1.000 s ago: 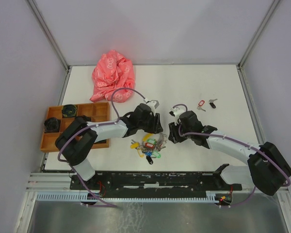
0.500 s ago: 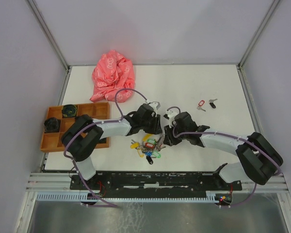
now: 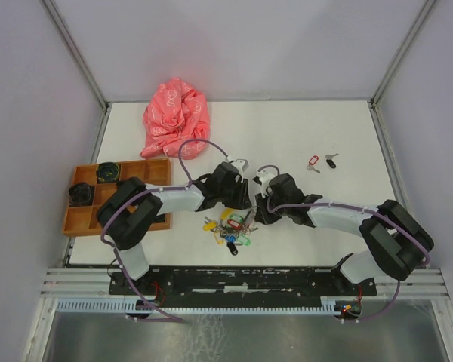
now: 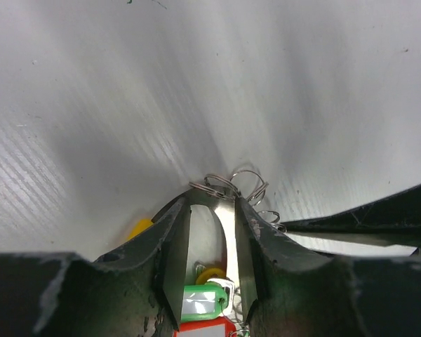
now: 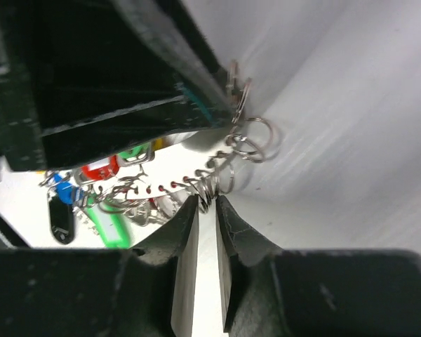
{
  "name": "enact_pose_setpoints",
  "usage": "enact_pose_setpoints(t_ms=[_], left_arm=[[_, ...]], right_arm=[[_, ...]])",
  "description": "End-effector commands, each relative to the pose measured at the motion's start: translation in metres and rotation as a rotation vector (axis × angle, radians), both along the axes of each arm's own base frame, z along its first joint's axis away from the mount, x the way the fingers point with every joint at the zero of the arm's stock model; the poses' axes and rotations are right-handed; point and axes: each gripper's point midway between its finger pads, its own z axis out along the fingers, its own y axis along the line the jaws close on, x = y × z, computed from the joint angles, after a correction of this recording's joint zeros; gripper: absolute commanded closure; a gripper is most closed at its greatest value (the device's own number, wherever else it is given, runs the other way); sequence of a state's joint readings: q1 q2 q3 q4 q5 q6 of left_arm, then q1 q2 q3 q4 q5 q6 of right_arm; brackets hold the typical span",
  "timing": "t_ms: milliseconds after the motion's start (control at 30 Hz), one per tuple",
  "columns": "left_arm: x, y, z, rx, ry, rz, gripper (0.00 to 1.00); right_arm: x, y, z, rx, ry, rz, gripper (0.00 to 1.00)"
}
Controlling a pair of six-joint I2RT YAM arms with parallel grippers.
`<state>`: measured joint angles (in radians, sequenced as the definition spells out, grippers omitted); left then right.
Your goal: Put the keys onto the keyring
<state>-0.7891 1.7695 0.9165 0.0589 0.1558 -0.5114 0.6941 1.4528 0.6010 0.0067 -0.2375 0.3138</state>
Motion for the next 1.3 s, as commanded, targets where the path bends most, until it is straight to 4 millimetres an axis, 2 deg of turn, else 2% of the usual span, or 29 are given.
enact_pose_setpoints(t_ms=[0, 233, 433, 600, 1033, 1167, 1267], left_arm=[[-0.002, 0.013, -0.003, 0.022, -0.024, 0.002, 0.61], [-0.01, 0.026, -0.005, 0.027, -0.017, 0.019, 0.61], [-0.01, 0.026, -0.002, 0.017, -0.022, 0.023, 0.61], [-0.01, 0.027, -0.002, 0.016, -0.023, 0.026, 0.6], [-0.011, 0.027, -0.003, 0.01, -0.019, 0.027, 0.6], [-0.012, 0.026, -0.004, 0.006, -0.016, 0.025, 0.6], [-0.012, 0.026, -0.003, 0.002, -0.017, 0.025, 0.6]], right_arm=[[0.022, 0.0, 0.012, -0.019, -0.087, -0.049, 0.79], [0.031, -0.014, 0.013, -0.082, -0.106, -0.115, 0.81], [0.01, 0.005, 0.021, 0.037, -0.05, -0.022, 0.74], [0.0, 0.01, 0.016, 0.069, -0.016, 0.004, 0.73], [0.009, 0.016, -0.002, 0.061, 0.004, -0.02, 0.73], [0.006, 0.023, 0.007, 0.108, 0.0, 0.017, 0.72], [0.004, 0.03, 0.016, 0.145, -0.007, 0.047, 0.76]])
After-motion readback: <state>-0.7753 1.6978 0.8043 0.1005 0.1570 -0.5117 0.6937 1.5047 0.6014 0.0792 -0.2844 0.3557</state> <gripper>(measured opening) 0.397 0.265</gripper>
